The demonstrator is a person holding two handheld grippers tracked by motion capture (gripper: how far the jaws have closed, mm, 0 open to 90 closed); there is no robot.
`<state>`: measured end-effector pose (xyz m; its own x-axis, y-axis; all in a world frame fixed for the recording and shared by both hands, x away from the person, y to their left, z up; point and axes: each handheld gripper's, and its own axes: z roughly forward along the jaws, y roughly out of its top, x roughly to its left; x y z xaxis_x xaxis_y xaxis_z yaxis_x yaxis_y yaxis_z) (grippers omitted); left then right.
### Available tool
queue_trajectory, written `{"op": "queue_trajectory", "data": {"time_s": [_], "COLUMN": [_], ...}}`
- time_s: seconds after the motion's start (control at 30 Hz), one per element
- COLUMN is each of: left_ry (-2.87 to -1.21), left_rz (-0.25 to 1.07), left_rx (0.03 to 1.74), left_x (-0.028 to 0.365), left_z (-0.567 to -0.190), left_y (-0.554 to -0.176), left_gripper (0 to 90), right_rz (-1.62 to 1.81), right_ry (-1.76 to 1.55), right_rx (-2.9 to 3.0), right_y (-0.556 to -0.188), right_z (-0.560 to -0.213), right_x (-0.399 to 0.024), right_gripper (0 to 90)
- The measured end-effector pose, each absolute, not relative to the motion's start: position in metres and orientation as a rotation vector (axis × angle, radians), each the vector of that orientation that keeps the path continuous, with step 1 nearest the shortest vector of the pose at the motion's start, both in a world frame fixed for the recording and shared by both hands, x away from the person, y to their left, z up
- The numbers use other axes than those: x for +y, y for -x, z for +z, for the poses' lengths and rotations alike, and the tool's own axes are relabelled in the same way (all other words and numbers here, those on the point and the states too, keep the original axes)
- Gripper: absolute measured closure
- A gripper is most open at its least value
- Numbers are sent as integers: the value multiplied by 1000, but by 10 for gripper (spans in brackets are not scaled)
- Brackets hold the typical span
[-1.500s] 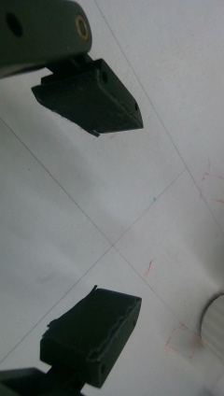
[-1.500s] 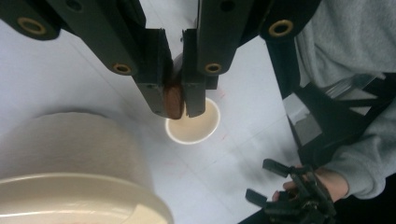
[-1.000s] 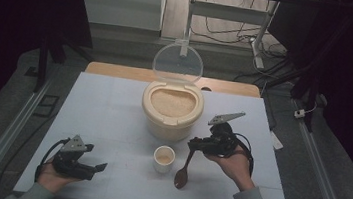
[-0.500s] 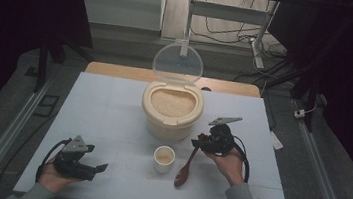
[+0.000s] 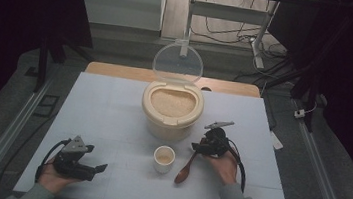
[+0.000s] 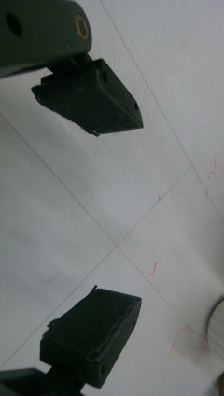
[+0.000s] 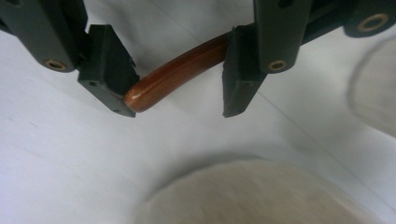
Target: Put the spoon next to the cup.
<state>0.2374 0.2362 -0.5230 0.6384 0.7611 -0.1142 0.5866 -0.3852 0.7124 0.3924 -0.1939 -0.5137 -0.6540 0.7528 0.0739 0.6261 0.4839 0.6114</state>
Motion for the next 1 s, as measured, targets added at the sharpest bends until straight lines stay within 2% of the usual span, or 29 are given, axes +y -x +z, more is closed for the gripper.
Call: {"op": "queue_trajectory", "data": {"time_s": [0.2,0.43,0.67,1.0], "left_ry": [-2108,-2091,-2077,-2050], "left_rz": [300,316,330,345], "left_rx": [1049,1064,1052,1031], "left_x": [237,239,237,236], "left_z": [-523,-523,-521,-517], "left_y": [-237,-236,-236,-236], "left_gripper": [141,140,137,129], "right_rz": [916,1166,1241,1270], "right_ry": [-1202,-1044,-867,-812], "right_rx": [2415,2347,2343,2322], "right_y": [-387,-342,-298,-278], "right_z": [-510,-481,-475,-482], "right_x": [-200,-239,-271,-292], "right_gripper": [362,396,396,374]}}
